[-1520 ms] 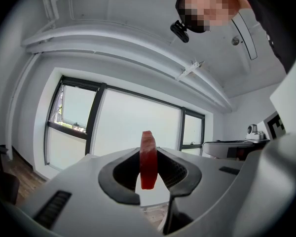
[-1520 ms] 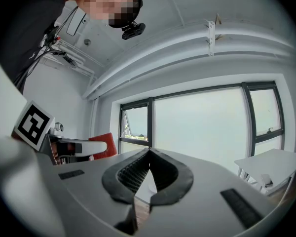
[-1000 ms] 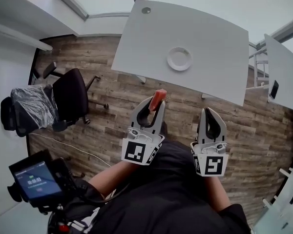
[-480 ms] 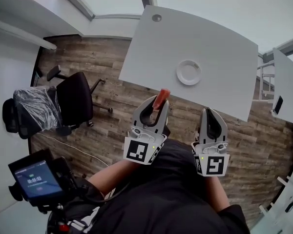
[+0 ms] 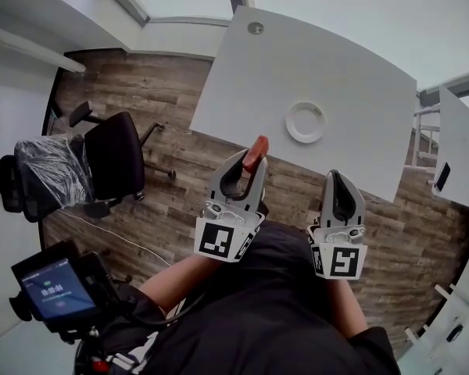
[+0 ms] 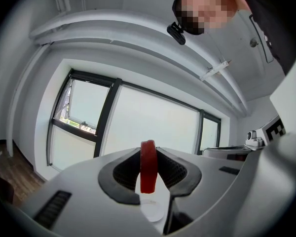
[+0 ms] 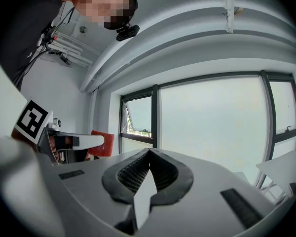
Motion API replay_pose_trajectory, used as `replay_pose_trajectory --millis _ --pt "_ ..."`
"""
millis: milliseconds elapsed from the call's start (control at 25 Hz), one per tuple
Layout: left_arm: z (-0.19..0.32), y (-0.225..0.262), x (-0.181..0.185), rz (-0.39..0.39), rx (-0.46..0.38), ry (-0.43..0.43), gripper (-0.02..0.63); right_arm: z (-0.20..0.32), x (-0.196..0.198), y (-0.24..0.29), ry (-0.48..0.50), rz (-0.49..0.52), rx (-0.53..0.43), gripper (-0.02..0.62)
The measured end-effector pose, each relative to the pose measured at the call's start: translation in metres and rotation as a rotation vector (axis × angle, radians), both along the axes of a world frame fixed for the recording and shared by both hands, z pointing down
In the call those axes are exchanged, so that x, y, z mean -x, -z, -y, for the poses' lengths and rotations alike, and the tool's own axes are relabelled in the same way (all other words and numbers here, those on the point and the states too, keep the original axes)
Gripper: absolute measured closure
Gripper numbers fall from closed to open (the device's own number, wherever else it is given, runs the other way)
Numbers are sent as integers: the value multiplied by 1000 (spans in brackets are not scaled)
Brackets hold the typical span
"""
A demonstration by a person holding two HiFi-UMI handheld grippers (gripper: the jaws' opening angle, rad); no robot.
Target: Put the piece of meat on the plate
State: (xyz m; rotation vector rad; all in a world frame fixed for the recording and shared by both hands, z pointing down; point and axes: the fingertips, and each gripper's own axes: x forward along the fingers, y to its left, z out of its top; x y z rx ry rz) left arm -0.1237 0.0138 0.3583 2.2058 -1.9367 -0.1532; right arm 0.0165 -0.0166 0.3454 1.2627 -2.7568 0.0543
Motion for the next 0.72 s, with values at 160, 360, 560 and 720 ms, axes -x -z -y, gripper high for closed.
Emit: replay_pose_trajectory --millis 160,360,560,720 --pt "4 0 2 4 6 -1 509 4 12 -2 20 0 8 590" --pt "5 -7 17 5 9 1 509 7 26 -9 16 -6 24 590" --pt "-6 -14 20 -2 36 6 509 2 26 -13 10 -7 39 591" --pt "-9 -13 -14 20 38 13 509 6 -20 -13 -5 16 37 591"
